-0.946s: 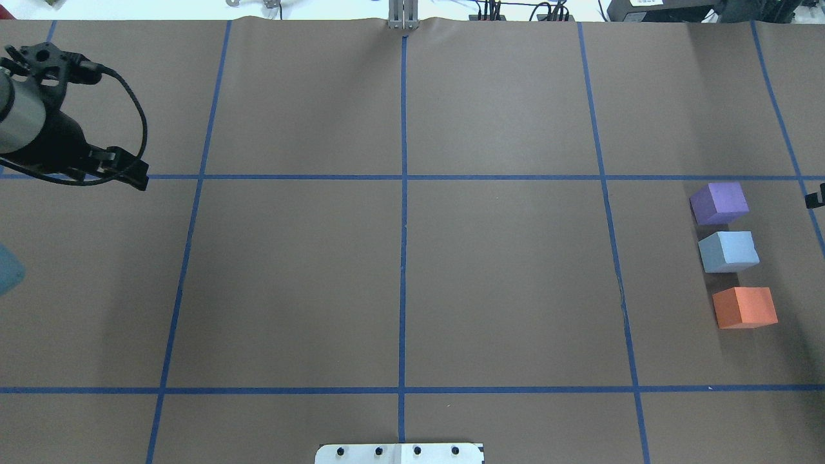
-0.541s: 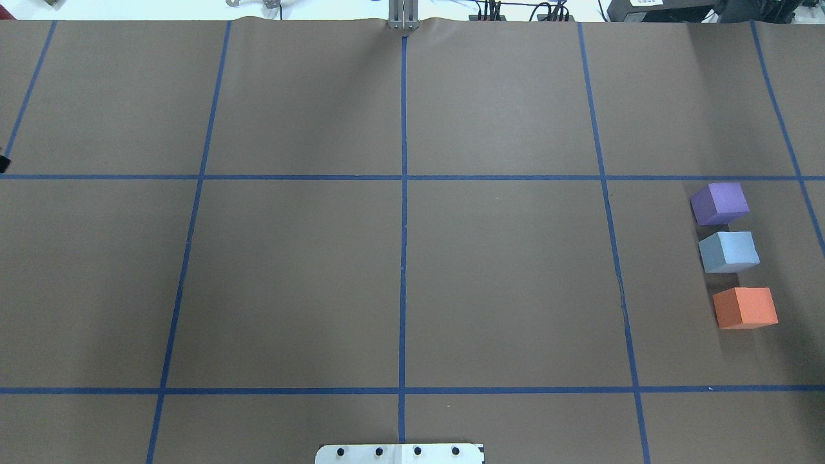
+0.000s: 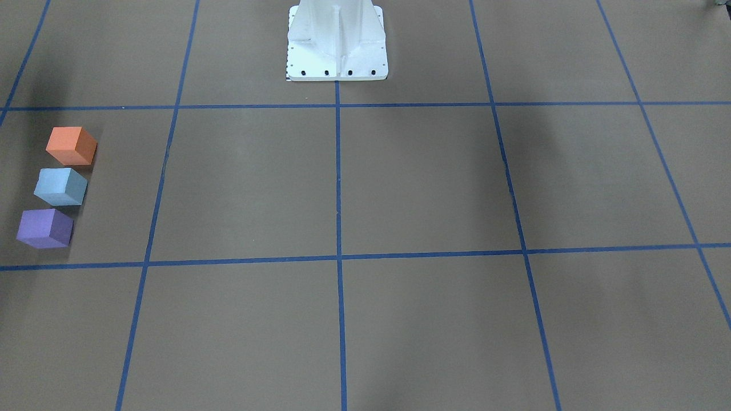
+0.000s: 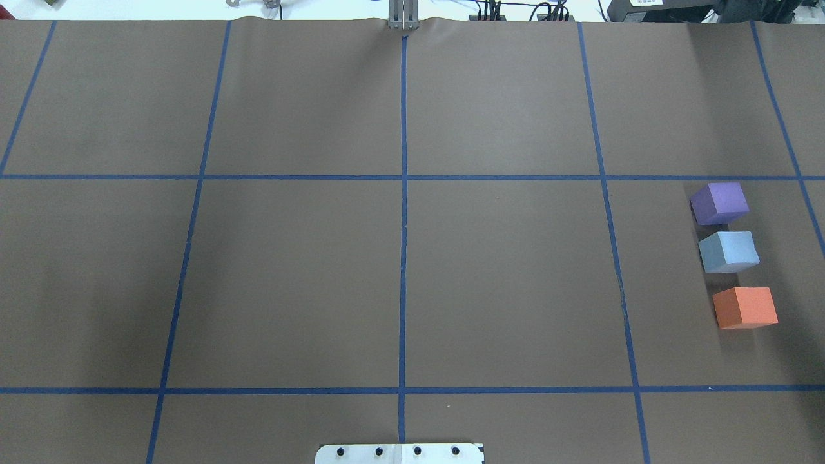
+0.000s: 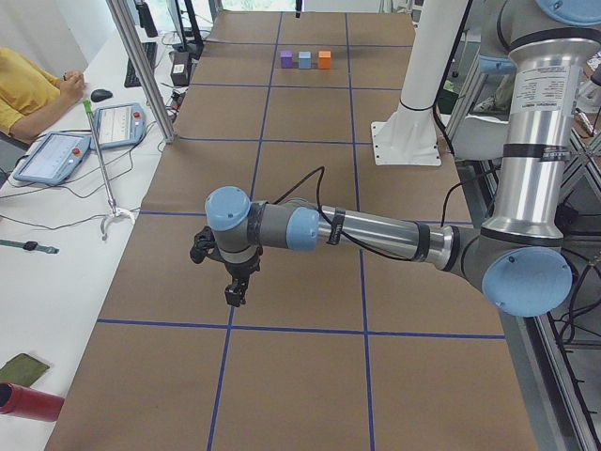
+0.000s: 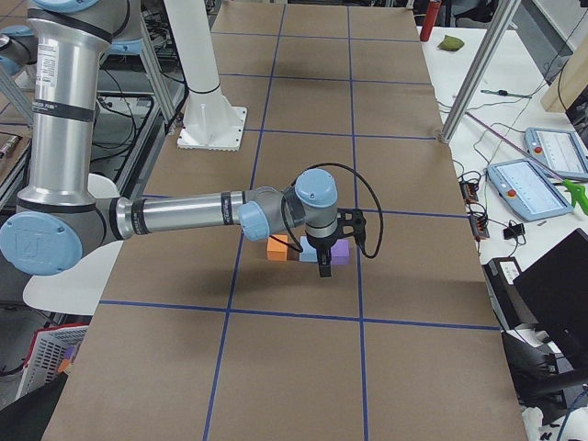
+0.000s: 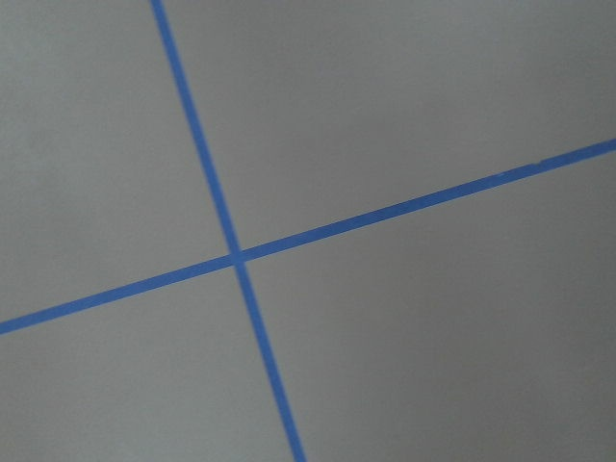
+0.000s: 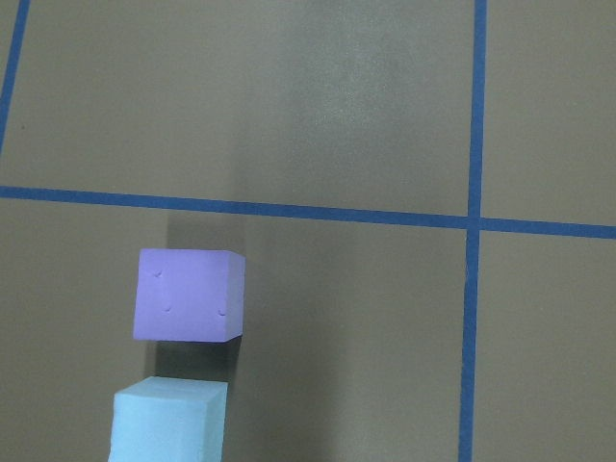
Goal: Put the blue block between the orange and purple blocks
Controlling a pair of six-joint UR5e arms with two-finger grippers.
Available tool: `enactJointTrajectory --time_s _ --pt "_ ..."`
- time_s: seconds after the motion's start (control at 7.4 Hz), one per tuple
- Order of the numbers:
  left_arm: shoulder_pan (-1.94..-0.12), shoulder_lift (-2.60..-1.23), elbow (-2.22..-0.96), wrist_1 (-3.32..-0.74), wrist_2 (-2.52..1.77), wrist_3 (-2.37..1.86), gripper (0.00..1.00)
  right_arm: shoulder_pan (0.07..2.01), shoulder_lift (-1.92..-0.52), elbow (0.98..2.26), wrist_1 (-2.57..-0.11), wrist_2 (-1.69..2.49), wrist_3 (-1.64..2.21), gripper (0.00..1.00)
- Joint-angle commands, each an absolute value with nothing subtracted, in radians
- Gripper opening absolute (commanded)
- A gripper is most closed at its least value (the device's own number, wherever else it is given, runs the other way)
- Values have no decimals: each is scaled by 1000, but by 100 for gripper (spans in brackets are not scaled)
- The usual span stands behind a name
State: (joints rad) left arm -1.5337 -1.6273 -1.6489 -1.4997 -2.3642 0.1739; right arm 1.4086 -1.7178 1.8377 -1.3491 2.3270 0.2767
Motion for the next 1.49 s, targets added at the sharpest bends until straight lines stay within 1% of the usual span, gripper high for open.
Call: enactJointTrajectory --time_s 0.0,0.41,1.35 --pt "-1551 -1590 -1634 -1502 -2379 181 100 1428 -1677 1845 -1474 2327 166 100" --pt "-1557 -1539 -1643 -1578 -2376 169 100 1430 -1674 1848 -1485 2319 164 100" --pt "-1555 -1552 -1641 -1572 -2375 89 100 1428 -1668 1845 -1483 2315 169 100"
